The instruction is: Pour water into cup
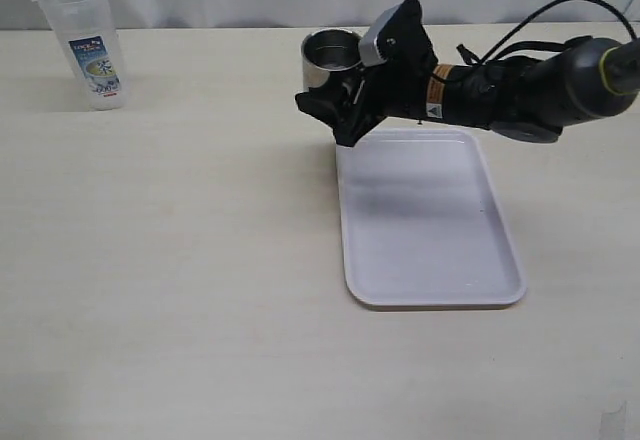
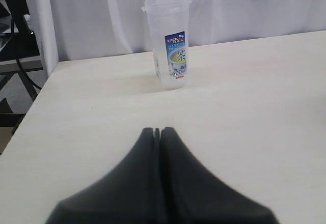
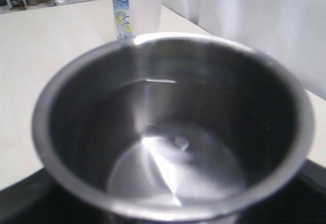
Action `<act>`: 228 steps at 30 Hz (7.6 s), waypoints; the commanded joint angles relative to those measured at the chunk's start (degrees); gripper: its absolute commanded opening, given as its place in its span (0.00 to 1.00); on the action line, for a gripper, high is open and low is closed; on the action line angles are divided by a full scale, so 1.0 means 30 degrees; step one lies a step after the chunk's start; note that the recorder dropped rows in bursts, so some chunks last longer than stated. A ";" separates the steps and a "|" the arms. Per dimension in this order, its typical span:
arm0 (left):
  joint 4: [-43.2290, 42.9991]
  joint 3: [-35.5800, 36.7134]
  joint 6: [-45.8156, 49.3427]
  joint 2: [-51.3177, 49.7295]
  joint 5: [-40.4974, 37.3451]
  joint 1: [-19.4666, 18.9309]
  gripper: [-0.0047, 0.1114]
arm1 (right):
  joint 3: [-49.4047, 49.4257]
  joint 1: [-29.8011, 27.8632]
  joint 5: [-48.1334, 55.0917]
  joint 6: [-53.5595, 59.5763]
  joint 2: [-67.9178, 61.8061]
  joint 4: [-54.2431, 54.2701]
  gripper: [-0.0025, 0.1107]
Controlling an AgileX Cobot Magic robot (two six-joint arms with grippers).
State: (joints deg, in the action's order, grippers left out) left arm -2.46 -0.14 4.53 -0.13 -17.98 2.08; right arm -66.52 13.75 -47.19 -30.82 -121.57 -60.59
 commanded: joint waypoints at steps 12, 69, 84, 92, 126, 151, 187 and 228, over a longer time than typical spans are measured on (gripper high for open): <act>0.0041 0.0045 0.0032 0.0043 0.0122 -0.0025 0.04 | 0.3755 -0.3849 -0.2843 0.3066 0.0742 0.1041 0.06; 0.0041 0.0045 0.0032 0.0043 0.0122 -0.0025 0.04 | 0.4515 -0.4260 -0.5312 0.4710 -0.2763 -0.3008 0.06; 0.0041 0.0045 0.0032 0.0043 0.0122 -0.0025 0.04 | 0.4515 -0.4260 -0.5312 0.4710 -0.2763 -0.2584 0.23; 0.0041 0.0045 0.0032 0.0043 0.0122 -0.0025 0.04 | 0.4515 -0.4260 -0.5144 0.4710 -0.2763 -0.2465 0.61; 0.0041 0.0045 0.0032 0.0043 0.0122 -0.0025 0.04 | 0.4515 -0.4260 -0.4603 0.4721 -0.2584 -0.2387 0.89; 0.0041 0.0045 0.0032 0.0043 0.0122 -0.0025 0.04 | 0.4515 -0.4260 -0.5174 0.3382 0.0516 -0.3104 0.99; 0.0041 0.0045 0.0032 0.0043 0.0122 -0.0025 0.04 | 0.4515 -0.4260 -0.2967 -1.0960 1.4542 -0.8819 0.99; 0.0041 0.0045 0.0032 0.0043 0.0122 -0.0025 0.04 | 1.0198 -0.4260 0.7495 -1.9492 2.6605 -1.1594 0.06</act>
State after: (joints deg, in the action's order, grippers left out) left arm -2.46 -0.14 4.53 -0.13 -17.98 2.08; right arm -38.36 1.35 -25.31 -90.38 -44.80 -96.55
